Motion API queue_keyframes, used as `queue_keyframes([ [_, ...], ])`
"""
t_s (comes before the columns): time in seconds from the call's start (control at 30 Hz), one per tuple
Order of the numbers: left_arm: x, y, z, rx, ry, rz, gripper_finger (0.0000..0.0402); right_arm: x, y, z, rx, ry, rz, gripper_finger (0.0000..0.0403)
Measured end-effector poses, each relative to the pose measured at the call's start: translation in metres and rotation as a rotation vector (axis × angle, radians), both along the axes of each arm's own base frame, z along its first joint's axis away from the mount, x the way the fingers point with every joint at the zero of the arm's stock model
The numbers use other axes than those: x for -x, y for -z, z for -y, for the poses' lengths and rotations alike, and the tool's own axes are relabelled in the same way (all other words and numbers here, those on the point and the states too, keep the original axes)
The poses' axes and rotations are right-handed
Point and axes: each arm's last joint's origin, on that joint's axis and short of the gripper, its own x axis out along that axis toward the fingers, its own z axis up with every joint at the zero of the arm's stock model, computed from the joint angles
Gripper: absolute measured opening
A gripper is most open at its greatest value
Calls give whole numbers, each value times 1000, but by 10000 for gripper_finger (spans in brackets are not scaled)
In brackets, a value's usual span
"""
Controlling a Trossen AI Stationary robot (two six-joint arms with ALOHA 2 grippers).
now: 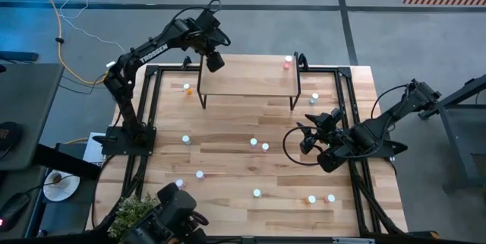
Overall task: Pick and place medicine bottles onto shelf by color
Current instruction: Put the bottom green pill bottle on the shelf
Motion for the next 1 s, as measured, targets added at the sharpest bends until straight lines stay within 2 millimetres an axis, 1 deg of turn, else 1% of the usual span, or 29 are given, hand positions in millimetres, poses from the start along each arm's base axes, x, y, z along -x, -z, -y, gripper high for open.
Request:
queue_keyframes([
  [0.4, 9, -20, 11, -47, 14, 31, 198, 0, 0, 0, -2, 2, 2, 190],
  [0.6, 14, -34, 21, -71, 19, 66, 198, -1, 0, 0, -7, 2, 10, 190],
  [0.77, 14, -50, 41, -63, 62, 129, 198, -1, 0, -1, -13, -1, 12, 190],
  [0.9, 11, -62, 62, -70, 95, 161, 198, -1, 0, -1, -41, -17, -6, 190],
  [1.0, 6, -70, 81, -74, 146, 173, 198, -1, 1, -2, -65, -32, -21, 190],
])
